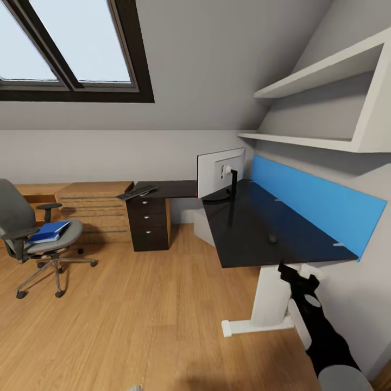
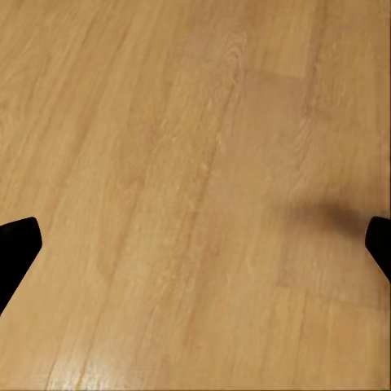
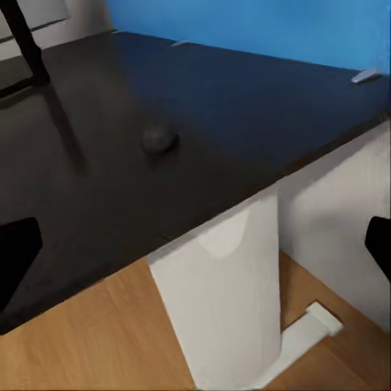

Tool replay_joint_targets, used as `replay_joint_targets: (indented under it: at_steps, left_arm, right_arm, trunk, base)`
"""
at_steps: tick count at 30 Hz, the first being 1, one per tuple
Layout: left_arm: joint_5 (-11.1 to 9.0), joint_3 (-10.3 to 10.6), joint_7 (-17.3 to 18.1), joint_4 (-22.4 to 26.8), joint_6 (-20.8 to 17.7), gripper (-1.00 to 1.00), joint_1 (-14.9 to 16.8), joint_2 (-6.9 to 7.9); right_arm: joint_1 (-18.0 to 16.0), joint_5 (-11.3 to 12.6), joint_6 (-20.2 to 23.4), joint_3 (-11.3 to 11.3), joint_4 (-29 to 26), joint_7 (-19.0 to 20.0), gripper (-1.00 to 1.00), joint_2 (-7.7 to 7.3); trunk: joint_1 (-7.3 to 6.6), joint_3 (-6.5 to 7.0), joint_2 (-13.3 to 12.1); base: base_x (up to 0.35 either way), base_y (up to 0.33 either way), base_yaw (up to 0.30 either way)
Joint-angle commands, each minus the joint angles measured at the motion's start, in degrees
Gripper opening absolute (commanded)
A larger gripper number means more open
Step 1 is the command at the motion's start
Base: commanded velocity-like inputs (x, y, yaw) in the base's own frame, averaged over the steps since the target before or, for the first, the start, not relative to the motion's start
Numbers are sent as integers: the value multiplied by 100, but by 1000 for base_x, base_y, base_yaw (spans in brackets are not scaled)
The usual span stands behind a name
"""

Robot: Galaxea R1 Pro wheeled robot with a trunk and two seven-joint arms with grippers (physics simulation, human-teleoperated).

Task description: In the bedroom, organize the workspace by keeping the computer under the desk, ensuring the monitor is on the desk, placing the keyboard on the desk next to the monitor, placing the mouse on the desk next to the keyboard, moving the folder from the swivel chair onto the desk next to the mouse, stacking the notebook on top of the folder with the pen on top of the notebook, and positioning the swivel chair next to the desk.

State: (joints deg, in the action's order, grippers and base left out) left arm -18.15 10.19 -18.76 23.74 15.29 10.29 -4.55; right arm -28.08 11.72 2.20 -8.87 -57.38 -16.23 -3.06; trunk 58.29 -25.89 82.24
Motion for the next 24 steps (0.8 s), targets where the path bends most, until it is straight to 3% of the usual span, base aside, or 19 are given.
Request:
replay_joint_targets:
  at_steps: [1,2,3,6,8,9,14,18,20,24]
  left_arm:
    - [-51,45,-40,252,-47,100,13,-11]
    - [-54,45,-51,1347,-1110,100,259,-37]
    - [-62,43,-53,1744,-1694,100,390,-37]
    - [-93,24,-54,2334,-2698,100,703,-37]
    - [-150,17,-56,2578,-3080,100,1032,-53]
    - [-183,14,-55,2737,-3224,100,1255,-86]
    - [-242,-4,-44,3297,-3434,100,1599,-149]
    - [-236,3,-38,3096,-3457,100,1682,-162]
    - [-230,6,-31,2980,-3458,100,1701,-159]
    - [-226,14,-27,3248,-3461,100,1719,-139]
  right_arm:
    - [-14,48,186,1,-203,-162,100,-7]
    - [-286,73,449,1,-433,-449,100,-3]
    - [-468,72,506,4,-437,-491,100,4]
    - [-813,69,649,15,-348,-535,100,11]
    - [-984,68,759,20,-244,-550,100,13]
    - [-1055,68,820,24,-165,-551,100,14]
    - [-1149,56,1019,112,148,-527,100,17]
    - [-1170,28,1142,421,386,-516,100,19]
    - [-1176,22,1181,686,485,-513,100,9]
    - [-1178,17,1215,968,583,-513,100,-6]
  trunk:
    - [-23,11,-38]
    - [-45,29,-78]
    - [-67,47,-119]
    - [-132,101,-239]
    - [-176,137,-319]
    - [-198,155,-359]
    - [-308,245,-560]
    - [-396,316,-720]
    - [-440,352,-800]
    - [-528,424,-961]
  base:
    - [0,0,0]
    - [0,0,0]
    - [0,0,0]
    - [0,0,0]
    - [0,0,0]
    - [0,0,0]
    - [0,0,0]
    - [0,0,0]
    - [0,0,0]
    - [0,0,0]
